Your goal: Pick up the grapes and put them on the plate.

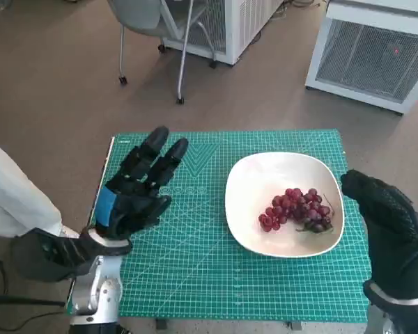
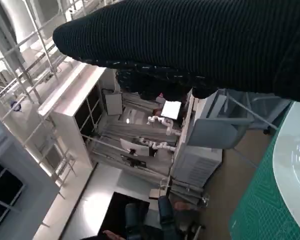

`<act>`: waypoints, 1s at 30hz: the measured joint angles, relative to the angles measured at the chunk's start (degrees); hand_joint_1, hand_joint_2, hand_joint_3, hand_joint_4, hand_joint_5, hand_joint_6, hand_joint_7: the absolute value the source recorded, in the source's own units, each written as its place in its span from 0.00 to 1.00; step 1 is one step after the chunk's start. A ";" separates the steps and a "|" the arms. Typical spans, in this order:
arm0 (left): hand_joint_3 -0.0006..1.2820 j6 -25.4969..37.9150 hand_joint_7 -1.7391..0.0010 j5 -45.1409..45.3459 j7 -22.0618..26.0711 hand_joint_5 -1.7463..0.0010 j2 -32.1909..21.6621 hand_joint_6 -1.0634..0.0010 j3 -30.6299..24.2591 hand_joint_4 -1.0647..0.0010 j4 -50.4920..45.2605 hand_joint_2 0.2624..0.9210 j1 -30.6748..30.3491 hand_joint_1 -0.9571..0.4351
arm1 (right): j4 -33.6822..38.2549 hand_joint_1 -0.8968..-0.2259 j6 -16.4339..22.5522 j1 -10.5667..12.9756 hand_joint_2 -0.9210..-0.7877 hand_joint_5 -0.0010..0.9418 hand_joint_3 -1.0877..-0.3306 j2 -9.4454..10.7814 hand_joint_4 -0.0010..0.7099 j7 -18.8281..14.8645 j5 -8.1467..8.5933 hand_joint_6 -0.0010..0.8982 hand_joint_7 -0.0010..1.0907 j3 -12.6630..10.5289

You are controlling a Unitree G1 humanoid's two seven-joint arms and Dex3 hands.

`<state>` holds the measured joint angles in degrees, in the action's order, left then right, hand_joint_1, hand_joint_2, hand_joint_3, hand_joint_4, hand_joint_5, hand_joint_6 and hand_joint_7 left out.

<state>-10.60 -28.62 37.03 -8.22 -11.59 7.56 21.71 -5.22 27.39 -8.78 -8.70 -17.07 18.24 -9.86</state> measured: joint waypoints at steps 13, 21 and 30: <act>0.25 0.44 0.96 -0.56 -0.29 1.00 -1.07 0.74 -0.40 0.80 -0.06 1.00 -0.06 0.34 | -0.67 0.65 -1.08 0.24 0.00 0.00 0.72 -0.02 0.80 0.14 0.00 0.22 0.62 -0.07; 0.25 0.60 0.96 -0.40 -0.29 1.00 -1.34 0.74 -0.24 0.80 -0.03 1.00 -0.06 0.34 | -0.80 0.66 -1.27 0.20 0.00 0.00 0.72 -0.07 0.80 0.16 -0.07 0.22 0.62 -0.17; 0.25 0.59 0.95 0.08 0.10 1.00 -2.39 0.75 0.00 0.80 0.56 1.00 -0.04 0.34 | -0.79 0.65 -1.26 -0.18 0.00 0.00 0.72 -0.11 0.80 0.16 -0.37 0.22 0.61 -0.24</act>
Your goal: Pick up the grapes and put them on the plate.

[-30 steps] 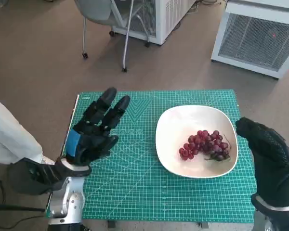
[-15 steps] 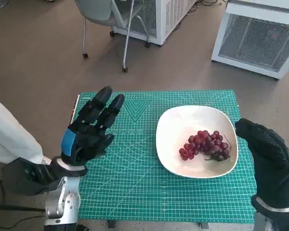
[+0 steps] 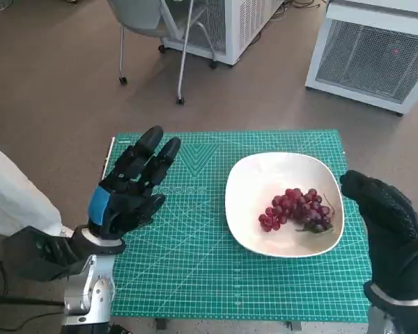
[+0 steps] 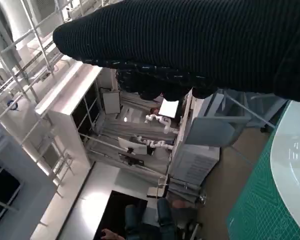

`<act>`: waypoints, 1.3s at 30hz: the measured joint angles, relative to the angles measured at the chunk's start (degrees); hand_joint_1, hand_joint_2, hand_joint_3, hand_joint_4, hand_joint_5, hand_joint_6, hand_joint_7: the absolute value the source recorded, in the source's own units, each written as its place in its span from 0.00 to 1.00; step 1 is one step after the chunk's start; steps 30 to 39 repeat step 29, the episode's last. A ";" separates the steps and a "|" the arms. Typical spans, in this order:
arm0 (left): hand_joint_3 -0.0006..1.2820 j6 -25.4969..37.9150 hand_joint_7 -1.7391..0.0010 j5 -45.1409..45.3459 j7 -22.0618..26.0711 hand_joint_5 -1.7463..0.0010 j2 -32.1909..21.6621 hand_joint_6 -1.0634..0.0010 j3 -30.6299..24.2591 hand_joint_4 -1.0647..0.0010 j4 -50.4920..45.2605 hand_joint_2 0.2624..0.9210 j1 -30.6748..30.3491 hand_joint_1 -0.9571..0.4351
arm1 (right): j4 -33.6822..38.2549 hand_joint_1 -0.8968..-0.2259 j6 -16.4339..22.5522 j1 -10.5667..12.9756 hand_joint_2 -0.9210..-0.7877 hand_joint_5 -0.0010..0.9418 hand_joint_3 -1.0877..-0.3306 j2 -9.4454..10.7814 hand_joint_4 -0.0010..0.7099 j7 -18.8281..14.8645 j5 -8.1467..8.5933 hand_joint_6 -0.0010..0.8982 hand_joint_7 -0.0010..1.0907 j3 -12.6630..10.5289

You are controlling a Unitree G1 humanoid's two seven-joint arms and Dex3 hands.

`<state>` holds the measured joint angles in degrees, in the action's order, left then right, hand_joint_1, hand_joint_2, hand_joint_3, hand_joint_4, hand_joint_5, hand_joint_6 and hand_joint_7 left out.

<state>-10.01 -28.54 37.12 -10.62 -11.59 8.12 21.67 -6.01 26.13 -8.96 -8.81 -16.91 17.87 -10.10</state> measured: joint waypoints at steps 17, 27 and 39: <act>0.25 -0.21 0.94 2.19 0.01 1.00 -0.57 0.75 0.45 0.80 1.53 1.00 0.02 0.33 | 1.46 0.64 0.11 -1.49 0.00 0.00 0.72 -0.33 0.80 -0.51 0.12 0.22 0.60 -0.81; 0.25 -0.24 0.93 3.52 -0.55 1.00 -0.59 0.76 0.57 0.80 1.82 1.00 0.02 0.33 | 1.92 0.64 -0.35 -2.40 0.00 0.00 0.74 -0.94 0.80 -0.80 0.11 0.23 0.59 -1.00; 0.25 -0.24 0.93 3.62 -0.59 1.00 -0.60 0.76 0.59 0.80 1.82 1.00 0.02 0.32 | 1.92 0.64 -0.64 -2.63 0.00 0.00 0.74 -1.11 0.80 -0.80 0.10 0.23 0.59 -1.01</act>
